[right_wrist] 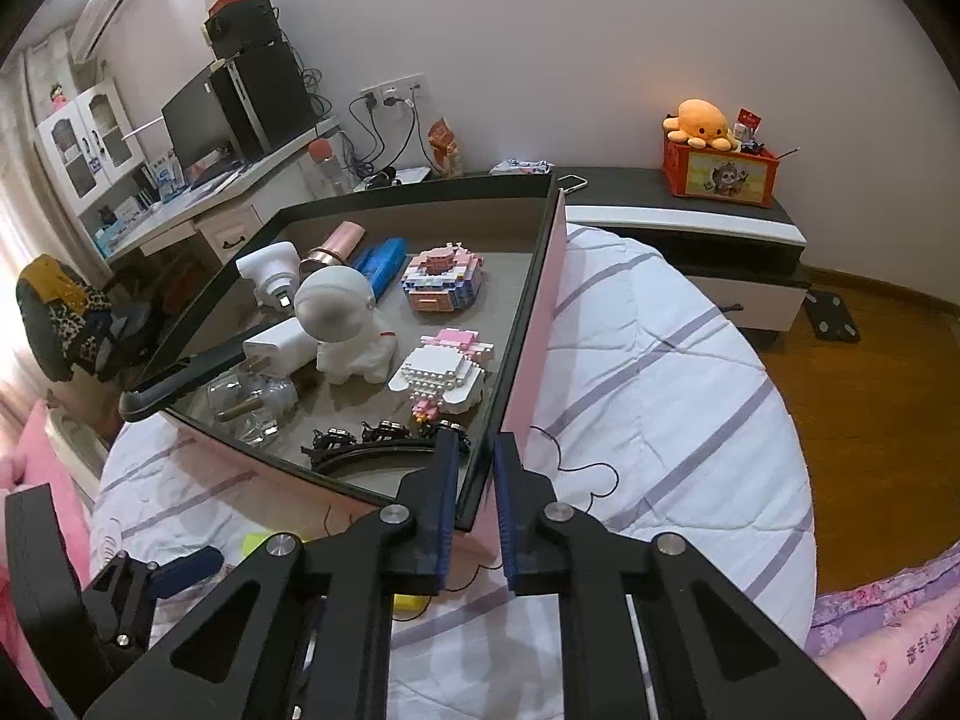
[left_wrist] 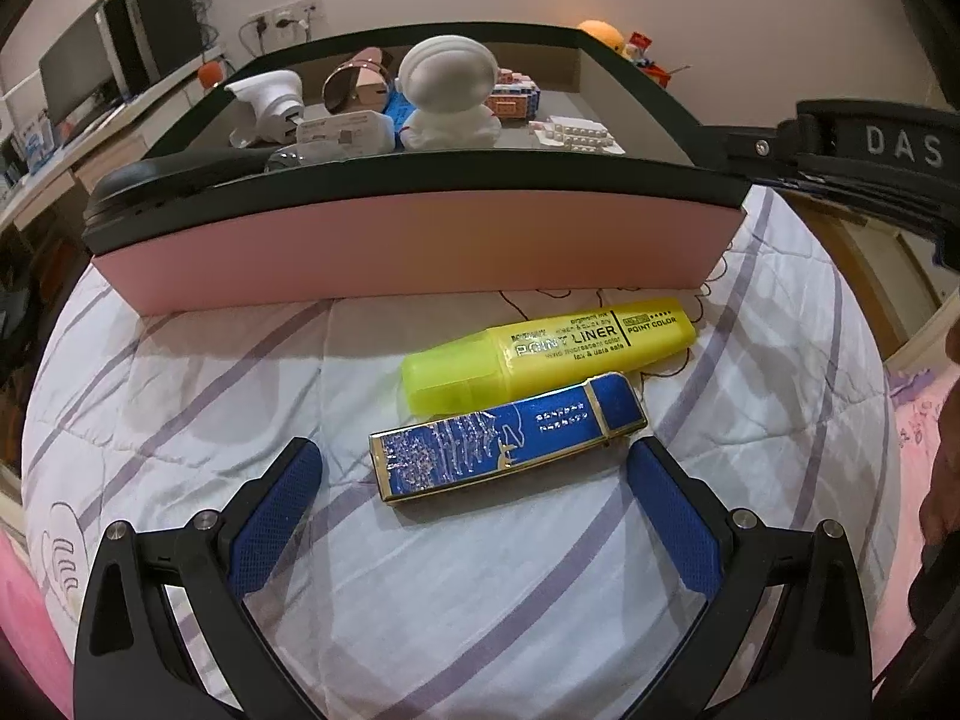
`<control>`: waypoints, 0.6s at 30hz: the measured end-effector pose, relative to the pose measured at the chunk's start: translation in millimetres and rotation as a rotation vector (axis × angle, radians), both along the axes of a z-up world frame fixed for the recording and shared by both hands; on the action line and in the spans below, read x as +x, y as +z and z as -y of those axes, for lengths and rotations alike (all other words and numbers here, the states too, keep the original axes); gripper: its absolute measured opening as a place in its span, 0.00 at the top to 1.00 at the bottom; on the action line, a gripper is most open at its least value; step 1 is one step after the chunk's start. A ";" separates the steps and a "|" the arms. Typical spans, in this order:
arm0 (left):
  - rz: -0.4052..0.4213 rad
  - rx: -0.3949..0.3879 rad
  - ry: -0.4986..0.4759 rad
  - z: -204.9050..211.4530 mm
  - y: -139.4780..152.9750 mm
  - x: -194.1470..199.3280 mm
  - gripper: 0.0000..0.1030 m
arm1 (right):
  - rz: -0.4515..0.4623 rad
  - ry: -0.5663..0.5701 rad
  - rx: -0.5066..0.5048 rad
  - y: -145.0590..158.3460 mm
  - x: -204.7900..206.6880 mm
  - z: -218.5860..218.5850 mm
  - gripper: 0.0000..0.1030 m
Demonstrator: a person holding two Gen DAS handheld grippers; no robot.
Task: Organize rigid objects
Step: 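Close the left tool on the blue box and lift it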
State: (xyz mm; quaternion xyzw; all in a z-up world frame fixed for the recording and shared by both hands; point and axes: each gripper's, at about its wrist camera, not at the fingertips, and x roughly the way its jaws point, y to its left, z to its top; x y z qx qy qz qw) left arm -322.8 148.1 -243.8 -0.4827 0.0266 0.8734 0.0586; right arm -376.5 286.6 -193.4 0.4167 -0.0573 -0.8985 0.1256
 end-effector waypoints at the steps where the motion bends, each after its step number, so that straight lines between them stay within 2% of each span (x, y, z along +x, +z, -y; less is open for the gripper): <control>1: 0.001 0.001 0.011 -0.8 -0.3 -1.3 0.00 | 0.000 -0.001 -0.002 0.0 0.2 0.1 0.89; 8: -0.024 0.045 0.038 0.1 -0.7 -8.9 0.00 | 0.007 -0.003 -0.002 0.1 -0.6 0.7 0.89; 10: -0.045 0.053 0.027 2.2 -0.1 -7.7 0.06 | 0.008 -0.002 0.002 0.5 -0.5 1.3 0.89; 12: -0.065 0.030 0.009 2.9 1.9 -6.6 0.26 | 0.009 -0.001 0.004 0.5 -0.5 1.2 0.89; 18: -0.067 0.037 -0.043 15.6 4.4 -1.9 0.40 | 0.012 0.000 0.005 0.9 -0.4 0.5 0.89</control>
